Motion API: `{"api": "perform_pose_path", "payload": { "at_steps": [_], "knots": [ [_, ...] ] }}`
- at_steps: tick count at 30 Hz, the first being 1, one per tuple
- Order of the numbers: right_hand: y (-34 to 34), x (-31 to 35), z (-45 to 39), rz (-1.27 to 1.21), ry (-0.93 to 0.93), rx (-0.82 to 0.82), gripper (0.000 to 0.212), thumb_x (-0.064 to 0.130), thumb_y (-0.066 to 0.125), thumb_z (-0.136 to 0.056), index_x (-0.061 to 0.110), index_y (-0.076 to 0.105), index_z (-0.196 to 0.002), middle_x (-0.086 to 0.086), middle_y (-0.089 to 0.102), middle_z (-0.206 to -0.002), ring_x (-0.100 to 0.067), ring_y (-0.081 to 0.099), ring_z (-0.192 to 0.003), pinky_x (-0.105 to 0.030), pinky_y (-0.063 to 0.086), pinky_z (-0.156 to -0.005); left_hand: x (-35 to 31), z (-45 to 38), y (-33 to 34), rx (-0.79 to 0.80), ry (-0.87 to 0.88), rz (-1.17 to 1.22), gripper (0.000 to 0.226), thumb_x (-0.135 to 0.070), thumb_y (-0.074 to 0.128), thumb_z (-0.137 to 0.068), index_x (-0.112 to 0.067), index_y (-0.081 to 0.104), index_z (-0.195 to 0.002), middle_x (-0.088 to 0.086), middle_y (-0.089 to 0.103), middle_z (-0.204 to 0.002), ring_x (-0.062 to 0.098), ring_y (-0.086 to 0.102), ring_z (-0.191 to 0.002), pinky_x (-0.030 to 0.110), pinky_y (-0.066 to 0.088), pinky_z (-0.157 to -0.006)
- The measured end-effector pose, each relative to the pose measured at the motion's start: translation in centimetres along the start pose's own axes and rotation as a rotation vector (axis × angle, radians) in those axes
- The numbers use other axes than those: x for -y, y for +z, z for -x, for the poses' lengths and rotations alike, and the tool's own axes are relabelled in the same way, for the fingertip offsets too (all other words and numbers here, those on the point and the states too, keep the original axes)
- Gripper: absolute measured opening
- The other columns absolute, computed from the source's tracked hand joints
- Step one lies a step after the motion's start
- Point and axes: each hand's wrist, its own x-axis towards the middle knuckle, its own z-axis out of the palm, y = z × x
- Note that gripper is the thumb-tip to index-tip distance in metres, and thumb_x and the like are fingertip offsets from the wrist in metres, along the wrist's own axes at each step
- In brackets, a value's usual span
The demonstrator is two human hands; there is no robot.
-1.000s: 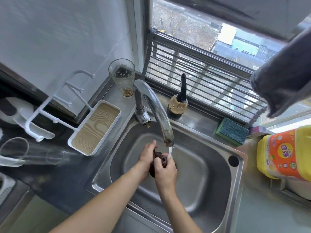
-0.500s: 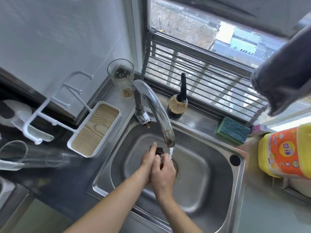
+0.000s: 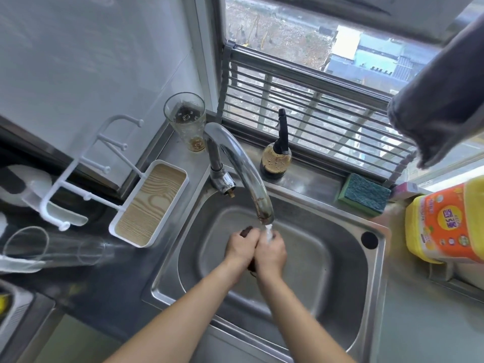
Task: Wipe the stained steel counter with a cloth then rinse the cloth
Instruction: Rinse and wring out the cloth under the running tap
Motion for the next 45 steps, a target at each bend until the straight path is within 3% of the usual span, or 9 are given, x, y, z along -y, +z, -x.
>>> {"api": "perform_pose_path", "payload": {
  "at_steps": [3, 8, 14, 20, 26, 29, 33, 41, 45],
  "knots": [
    [-1.2, 0.3, -2.6, 0.003, 0.154, 0.02, 0.035, 0.025, 0.042, -0.106, 0.0, 0.066, -0.104, -0.03, 0.066, -0.119, -0.046, 0.059, -0.11, -0.042, 0.039, -0.082, 0.1, 0.8, 0.7, 0.127, 0.053, -0.068, 0.031, -0.036, 0.064, -0.078, -0.026, 0.063, -0.049, -0.011, 0.056, -0.048, 0.013, 0.049, -0.058, 0.023, 0.039, -0.051],
    [0.5, -1.2, 4.0, 0.052, -0.252, 0.1, 0.036, 0.032, 0.041, -0.1, 0.005, 0.064, -0.094, -0.021, 0.07, -0.1, -0.039, 0.062, -0.096, -0.041, 0.036, -0.082, -1.2, -0.5, -1.0, -0.008, -0.098, 0.033, 0.036, -0.038, 0.061, -0.092, -0.005, 0.074, -0.083, 0.009, 0.074, -0.082, 0.024, 0.066, -0.079, 0.04, 0.056, -0.084],
    [-1.4, 0.4, -3.1, 0.088, 0.055, 0.087, 0.037, 0.023, 0.039, -0.109, -0.005, 0.062, -0.115, -0.03, 0.064, -0.122, -0.045, 0.058, -0.115, -0.04, 0.04, -0.088, 0.9, 1.7, 0.3, 0.169, -0.03, 0.011, 0.039, -0.021, 0.055, -0.1, -0.016, 0.055, -0.061, -0.01, 0.052, -0.044, 0.012, 0.047, -0.047, 0.014, 0.034, -0.037],
    [0.6, -0.9, 4.5, 0.05, -0.292, 0.138, 0.031, 0.028, 0.046, -0.102, 0.002, 0.062, -0.097, -0.023, 0.069, -0.098, -0.036, 0.062, -0.094, -0.038, 0.036, -0.078, -0.7, 0.1, -2.0, 0.042, -0.101, 0.134, 0.038, -0.037, 0.059, -0.099, -0.002, 0.071, -0.092, 0.013, 0.07, -0.083, 0.025, 0.066, -0.077, 0.033, 0.054, -0.074],
    [-1.3, 0.3, -3.0, 0.003, 0.057, 0.143, 0.036, 0.028, 0.048, -0.106, -0.003, 0.061, -0.12, -0.028, 0.066, -0.119, -0.043, 0.061, -0.115, -0.045, 0.047, -0.098, 0.7, 1.2, -1.5, 0.325, -0.01, -0.003, 0.027, -0.036, 0.047, -0.106, -0.018, 0.056, -0.087, -0.003, 0.052, -0.058, 0.007, 0.042, -0.039, 0.016, 0.029, -0.041],
    [-2.1, 0.1, -3.4, -0.29, 0.208, 0.102, 0.023, 0.023, 0.058, -0.099, 0.004, 0.06, -0.113, -0.02, 0.069, -0.11, -0.036, 0.066, -0.102, -0.052, 0.054, -0.096, 0.1, 0.5, -2.4, 0.265, -0.063, 0.177, 0.018, -0.028, 0.052, -0.105, -0.013, 0.055, -0.114, 0.012, 0.066, -0.092, 0.02, 0.063, -0.066, 0.029, 0.051, -0.053],
    [-3.2, -0.7, -2.3, -0.626, 0.413, 0.19, 0.015, 0.001, 0.05, -0.09, 0.008, 0.058, -0.079, -0.015, 0.059, -0.076, -0.027, 0.053, -0.063, -0.035, 0.044, -0.06, 0.6, -1.0, -3.4, 0.1, -0.2, 0.325, 0.026, -0.021, 0.063, -0.098, -0.011, 0.056, -0.121, 0.018, 0.069, -0.112, 0.029, 0.069, -0.092, 0.045, 0.061, -0.076],
    [-2.3, -2.0, 1.9, 0.007, -0.209, 0.084, 0.028, 0.036, 0.07, -0.092, 0.023, 0.056, -0.072, 0.011, 0.065, -0.067, -0.004, 0.059, -0.067, -0.022, 0.046, -0.067, 0.7, 0.1, -0.5, 0.102, -0.147, 0.289, 0.036, -0.048, 0.056, -0.098, -0.013, 0.063, -0.106, 0.013, 0.072, -0.103, 0.027, 0.068, -0.089, 0.029, 0.051, -0.067],
    [-2.8, -0.3, -1.1, 0.062, -0.158, 0.117, 0.04, 0.045, 0.068, -0.092, 0.017, 0.061, -0.065, 0.012, 0.064, -0.058, -0.004, 0.059, -0.064, -0.015, 0.043, -0.062, 1.0, 0.8, -0.3, 0.166, -0.126, 0.238, 0.037, -0.053, 0.057, -0.096, -0.019, 0.069, -0.102, 0.005, 0.072, -0.088, 0.016, 0.067, -0.066, 0.023, 0.05, -0.055]
  ]
}}
